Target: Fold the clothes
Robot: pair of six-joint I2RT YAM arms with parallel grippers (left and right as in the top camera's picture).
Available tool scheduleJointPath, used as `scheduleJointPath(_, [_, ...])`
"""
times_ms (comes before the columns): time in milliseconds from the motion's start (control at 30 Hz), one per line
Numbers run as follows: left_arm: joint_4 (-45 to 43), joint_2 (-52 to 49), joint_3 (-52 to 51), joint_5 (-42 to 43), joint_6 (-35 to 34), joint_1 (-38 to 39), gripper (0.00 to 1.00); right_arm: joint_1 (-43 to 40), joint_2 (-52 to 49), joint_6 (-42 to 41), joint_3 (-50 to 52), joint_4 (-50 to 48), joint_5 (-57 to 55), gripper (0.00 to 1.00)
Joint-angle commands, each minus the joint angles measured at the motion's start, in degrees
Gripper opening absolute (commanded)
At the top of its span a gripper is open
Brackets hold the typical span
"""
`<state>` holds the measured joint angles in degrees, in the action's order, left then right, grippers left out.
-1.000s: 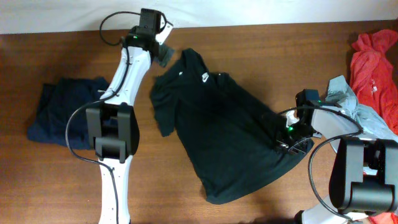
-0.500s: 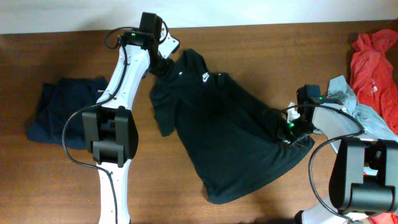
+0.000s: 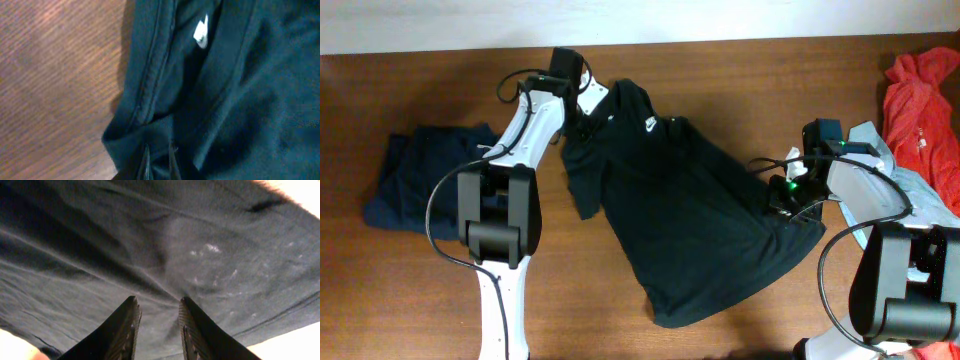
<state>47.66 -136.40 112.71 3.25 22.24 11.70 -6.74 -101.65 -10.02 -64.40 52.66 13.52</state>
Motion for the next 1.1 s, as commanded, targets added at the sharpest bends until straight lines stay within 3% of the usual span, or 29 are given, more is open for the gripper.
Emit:
scheduleJointPath(0, [-2.0,-0.5,-0.3,1.0,0.1,-0.4,0.15,0.3,0.6,0.8,-0.8,0.3,-0.7,0.31])
scheduleJointPath(100, [-3.0,-1.6,-0.3,-0.9,0.0,-0.7,0.14,0.3,0.6,0.8,-0.8,0.8,-0.7,0.31])
scheduleJointPath(233, [-4.7,-5.1,-0.3,-12.1,-3.8,-1.7,0.08,0.3,0.6,0.8,-0.8,2.1,-0.7,0.31])
scheduleJointPath(333, [-4.5,-7.2,-0.3,-15.1,-5.3,-3.0,0.07,0.3,0.6,0.8,-0.8,2.6,-0.7,0.31])
scheduleJointPath(633, [-0.4,-7.3,1.4,-15.8,-13.6,-8.7,0.04,0.3,0.6,0.8,-0.8,2.0,-0.7,0.31])
scheduleJointPath(1067, [10.8,-4.5,4.2,-15.7,-13.5,-9.0,0.03,0.3,-3.7,0.7,-0.4,-11.8,-0.1,0.28])
